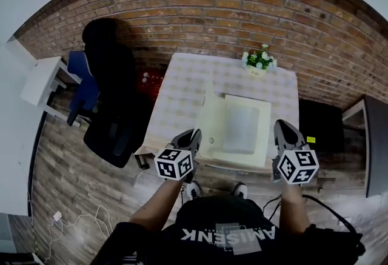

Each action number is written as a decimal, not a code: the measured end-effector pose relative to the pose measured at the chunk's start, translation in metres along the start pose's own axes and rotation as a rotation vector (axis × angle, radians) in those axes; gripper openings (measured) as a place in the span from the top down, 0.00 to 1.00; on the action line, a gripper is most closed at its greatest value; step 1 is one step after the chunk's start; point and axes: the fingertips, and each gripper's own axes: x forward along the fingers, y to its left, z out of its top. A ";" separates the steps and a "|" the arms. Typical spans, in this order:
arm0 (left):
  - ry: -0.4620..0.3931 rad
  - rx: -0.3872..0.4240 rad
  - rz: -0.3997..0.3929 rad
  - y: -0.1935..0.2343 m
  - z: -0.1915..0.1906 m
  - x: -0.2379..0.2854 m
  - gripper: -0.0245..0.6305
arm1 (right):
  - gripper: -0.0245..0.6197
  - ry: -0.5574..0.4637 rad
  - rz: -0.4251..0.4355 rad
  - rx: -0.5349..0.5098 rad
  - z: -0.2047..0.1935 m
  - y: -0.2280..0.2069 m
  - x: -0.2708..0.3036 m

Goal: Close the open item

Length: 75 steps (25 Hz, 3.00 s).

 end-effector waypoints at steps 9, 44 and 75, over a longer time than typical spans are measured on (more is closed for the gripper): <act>0.047 0.107 -0.048 -0.048 -0.004 0.026 0.92 | 0.89 -0.003 -0.078 0.043 -0.010 -0.035 -0.030; 0.334 0.361 -0.247 -0.192 -0.128 0.126 0.89 | 0.89 0.111 -0.143 0.116 -0.081 -0.126 -0.053; 0.521 0.358 -0.175 -0.208 -0.217 0.178 0.82 | 0.68 0.420 0.186 0.227 -0.211 -0.126 0.074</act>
